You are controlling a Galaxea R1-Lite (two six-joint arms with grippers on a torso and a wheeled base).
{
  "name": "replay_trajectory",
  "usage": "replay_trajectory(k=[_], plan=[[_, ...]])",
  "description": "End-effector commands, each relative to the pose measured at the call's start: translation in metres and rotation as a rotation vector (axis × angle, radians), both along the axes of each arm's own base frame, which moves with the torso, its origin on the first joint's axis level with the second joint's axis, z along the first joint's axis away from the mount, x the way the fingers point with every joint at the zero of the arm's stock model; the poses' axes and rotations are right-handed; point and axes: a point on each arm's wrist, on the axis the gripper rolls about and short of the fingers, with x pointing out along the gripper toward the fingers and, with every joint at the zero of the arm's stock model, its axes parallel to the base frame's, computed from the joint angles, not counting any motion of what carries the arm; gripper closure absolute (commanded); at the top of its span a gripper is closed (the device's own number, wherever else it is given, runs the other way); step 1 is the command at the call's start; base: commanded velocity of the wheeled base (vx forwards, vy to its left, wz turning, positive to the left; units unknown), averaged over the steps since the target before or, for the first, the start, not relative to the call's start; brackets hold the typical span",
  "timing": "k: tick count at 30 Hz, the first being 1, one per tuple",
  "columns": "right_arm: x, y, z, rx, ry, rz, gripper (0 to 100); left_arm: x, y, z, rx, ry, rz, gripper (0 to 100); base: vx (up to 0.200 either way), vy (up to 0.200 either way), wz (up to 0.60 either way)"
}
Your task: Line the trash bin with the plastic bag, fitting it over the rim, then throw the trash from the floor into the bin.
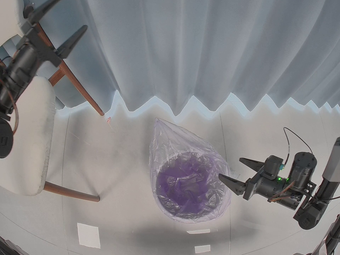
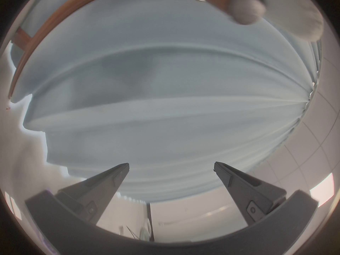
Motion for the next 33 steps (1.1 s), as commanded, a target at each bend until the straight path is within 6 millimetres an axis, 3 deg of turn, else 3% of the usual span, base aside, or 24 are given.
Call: replay_trajectory(k=[1,6,13,14,26,29,33], plan=[[0.043,0.054,-0.046,-0.078,-0.031,0.115,0,-0.054,0.049,0.008,0.105,-0.076,0.033,0,0.0,0.0,0.0],[0.064,0.066,-0.055,-0.072,-0.053,0.092,0,-0.045,0.05,-0.005,0.148,-0.08,0.017,0,0.0,0.0,0.0],[0.069,0.066,-0.057,-0.069,-0.058,0.084,0,-0.055,0.046,-0.013,0.21,-0.057,-0.055,0,0.0,0.0,0.0],[0.071,0.064,-0.056,-0.066,-0.061,0.076,100,-0.056,0.046,-0.014,0.216,-0.055,-0.061,0,0.0,0.0,0.0],[0.098,0.037,-0.038,-0.01,-0.122,-0.034,100,-0.075,0.042,-0.017,0.308,-0.065,-0.136,0,0.0,0.0,0.0],[0.104,0.036,-0.019,0.106,-0.119,-0.056,100,-0.082,0.04,-0.018,0.337,-0.067,-0.164,0,0.0,0.0,0.0],[0.116,0.037,-0.01,0.253,-0.046,-0.077,100,-0.083,0.04,-0.018,0.339,-0.071,-0.162,0,0.0,0.0,0.0]])
